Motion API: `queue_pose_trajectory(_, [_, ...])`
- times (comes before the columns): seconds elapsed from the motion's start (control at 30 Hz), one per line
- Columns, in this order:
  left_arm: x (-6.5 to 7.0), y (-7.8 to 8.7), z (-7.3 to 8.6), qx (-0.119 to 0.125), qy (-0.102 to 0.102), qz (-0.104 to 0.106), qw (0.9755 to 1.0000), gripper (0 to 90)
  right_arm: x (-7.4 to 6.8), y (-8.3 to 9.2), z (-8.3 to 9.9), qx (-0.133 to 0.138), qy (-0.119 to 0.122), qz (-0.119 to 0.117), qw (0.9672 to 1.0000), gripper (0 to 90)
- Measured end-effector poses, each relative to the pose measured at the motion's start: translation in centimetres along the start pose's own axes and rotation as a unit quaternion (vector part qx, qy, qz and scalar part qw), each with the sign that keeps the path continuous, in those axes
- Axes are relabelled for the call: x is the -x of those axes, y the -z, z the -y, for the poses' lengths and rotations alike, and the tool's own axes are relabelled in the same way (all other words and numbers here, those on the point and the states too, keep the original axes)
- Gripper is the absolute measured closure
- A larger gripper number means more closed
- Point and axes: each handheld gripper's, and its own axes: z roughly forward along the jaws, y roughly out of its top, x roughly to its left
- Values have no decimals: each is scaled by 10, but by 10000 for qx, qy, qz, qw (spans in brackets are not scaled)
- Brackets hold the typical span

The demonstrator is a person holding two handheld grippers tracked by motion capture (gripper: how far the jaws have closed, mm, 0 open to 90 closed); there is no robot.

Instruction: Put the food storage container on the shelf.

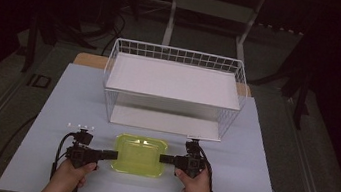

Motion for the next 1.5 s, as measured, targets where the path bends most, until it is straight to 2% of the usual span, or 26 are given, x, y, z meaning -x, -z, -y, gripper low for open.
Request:
queue_pose_trajectory(0.17, [7,-5,-5,-9,-39,78,10000,805,5,9,-2,109,-10,30,9999,796])
queue_pose_trajectory(0.3, [13,-10,-11,15,-67,136,9999,805,5,19,-5,288,101,117,9995,796])
queue_pose_trajectory(0.7, [34,-24,-32,240,-439,323,9982,804,10,47,-18,696,158,287,9970,795])
queue_pose_trajectory(0.93, [42,-39,-47,328,-567,317,9973,803,18,58,-28,901,188,469,9947,794])
queue_pose_trajectory(1.27, [35,-63,-63,466,-678,226,9964,803,39,53,-44,1109,58,646,9917,789])
queue_pose_trajectory(1.37, [31,-70,-66,501,-585,195,9968,804,44,49,-48,1148,42,721,9908,789])
queue_pose_trajectory(1.5, [27,-76,-74,538,-583,138,9968,805,49,45,-53,1206,27,775,9897,789])
